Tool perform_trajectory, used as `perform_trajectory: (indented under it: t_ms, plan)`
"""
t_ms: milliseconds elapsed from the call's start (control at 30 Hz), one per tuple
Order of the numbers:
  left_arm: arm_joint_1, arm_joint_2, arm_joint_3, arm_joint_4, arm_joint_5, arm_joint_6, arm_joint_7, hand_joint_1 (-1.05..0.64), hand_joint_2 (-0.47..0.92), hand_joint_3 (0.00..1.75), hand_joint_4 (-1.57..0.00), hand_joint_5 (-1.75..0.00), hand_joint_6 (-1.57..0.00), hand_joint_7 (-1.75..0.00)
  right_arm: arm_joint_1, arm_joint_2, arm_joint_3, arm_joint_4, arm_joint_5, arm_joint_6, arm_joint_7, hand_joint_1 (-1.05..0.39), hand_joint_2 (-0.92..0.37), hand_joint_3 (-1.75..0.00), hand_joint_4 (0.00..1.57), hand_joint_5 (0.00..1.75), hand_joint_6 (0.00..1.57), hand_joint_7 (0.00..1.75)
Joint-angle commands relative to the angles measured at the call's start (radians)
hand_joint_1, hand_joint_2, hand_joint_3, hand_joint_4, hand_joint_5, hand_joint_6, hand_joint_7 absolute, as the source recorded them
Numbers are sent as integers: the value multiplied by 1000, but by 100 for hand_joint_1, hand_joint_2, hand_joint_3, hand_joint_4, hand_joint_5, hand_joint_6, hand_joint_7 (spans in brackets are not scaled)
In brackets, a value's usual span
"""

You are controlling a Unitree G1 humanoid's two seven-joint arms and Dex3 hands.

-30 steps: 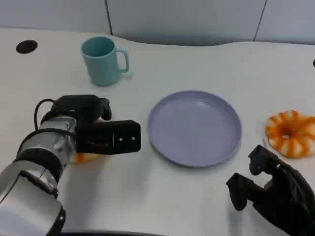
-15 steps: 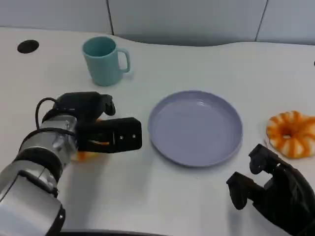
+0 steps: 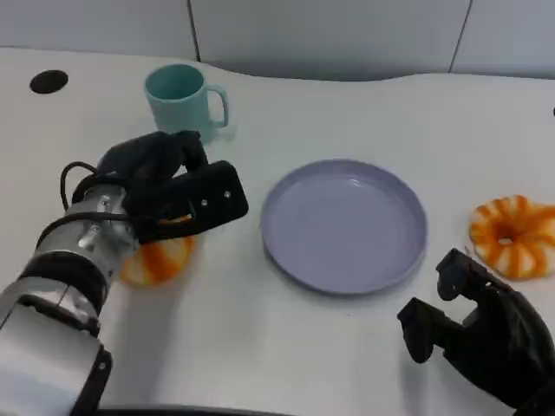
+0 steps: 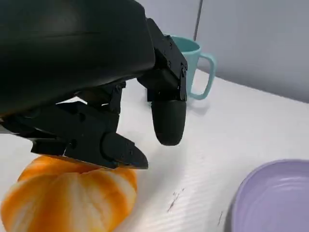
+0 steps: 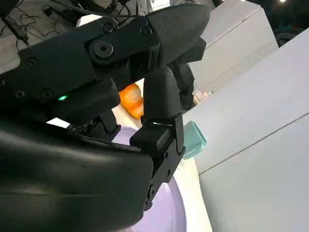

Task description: Grasp the bread from the table and place it into the plate.

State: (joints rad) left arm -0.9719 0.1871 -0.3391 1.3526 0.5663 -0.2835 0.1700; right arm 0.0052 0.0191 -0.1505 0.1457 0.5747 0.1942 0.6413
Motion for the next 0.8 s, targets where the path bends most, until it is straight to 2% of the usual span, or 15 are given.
perform_trajectory:
  t_ms: [33,67,167,200,233,267,300,333,367,400,433,500,567,633,800]
  plan:
    - [-28,12,18,-8,-17,-20,14,-1,92,3,-75,-123,-73,-103,-9,-19,-14,24,-1,-15,4,-39,-90,0,88,175,64,175]
    - [-29,12,17,-8,-14,-23,18,-1,92,2,-75,-122,-77,-91,-12,-20,-14,27,0,-13,4,-39,-90,0,88,175,63,175]
    - [-31,16,3,-9,2,-26,31,1,91,0,-73,-135,-82,-91,-18,-21,-15,33,1,-9,2,-40,-88,0,88,175,64,175]
    - [-33,21,-10,-9,17,-27,35,-1,90,0,-68,-154,-69,-124,-19,-21,-14,33,-1,-10,1,-40,-88,0,89,175,65,175]
    - [-37,26,-26,-9,32,-23,31,-3,88,0,-65,-166,-54,-154,-21,-21,-13,34,-3,-12,-2,-41,-87,0,89,175,65,175]
    - [-39,29,-36,-9,41,-20,28,-8,87,0,-62,-170,-47,-164,-22,-21,-12,35,-5,-13,-3,-41,-87,0,89,175,65,175]
    - [-52,37,-56,-7,56,-6,-26,-19,80,0,-67,-164,-55,-155,-22,-20,-12,37,-7,-18,-2,-42,-87,0,89,175,66,175]
    - [-64,46,-78,-7,73,6,-76,-35,84,1,-63,-136,-61,-121,-23,-20,-12,39,-8,-22,-1,-42,-87,0,90,175,66,175]
    - [-72,52,-93,-7,84,13,-111,-44,87,1,-64,-112,-68,-91,-24,-19,-12,41,-9,-25,-1,-42,-87,0,90,175,66,175]
    - [-80,65,-120,-9,107,17,-146,-48,89,0,-65,-97,-76,-69,-25,-18,-12,41,-7,-20,-4,-42,-88,0,90,175,66,175]
    - [-82,83,-142,-14,127,12,-166,-65,91,5,-49,-57,-67,-35,-26,-18,-12,41,-6,-18,-5,-41,-87,0,89,175,66,175]
    - [-82,108,-164,-21,142,5,-198,-84,92,16,-38,-20,-49,-7,-29,-19,-12,41,-6,-15,-8,-41,-87,0,89,175,66,175]
    - [-78,126,-170,-28,142,6,-219,-91,92,24,-27,-7,-32,-2,-33,-21,-12,47,-8,-17,-4,-41,-87,0,89,175,65,175]
    - [-70,139,-175,-36,141,9,-225,-98,92,33,-14,-1,-16,0,-36,-21,-12,56,-7,-23,3,-41,-88,-1,88,175,65,175]
    - [-45,155,-173,-52,127,0,-217,-101,92,39,-5,0,-7,0,-41,-23,-12,63,-17,-31,-2,-42,-88,-1,88,175,65,175]
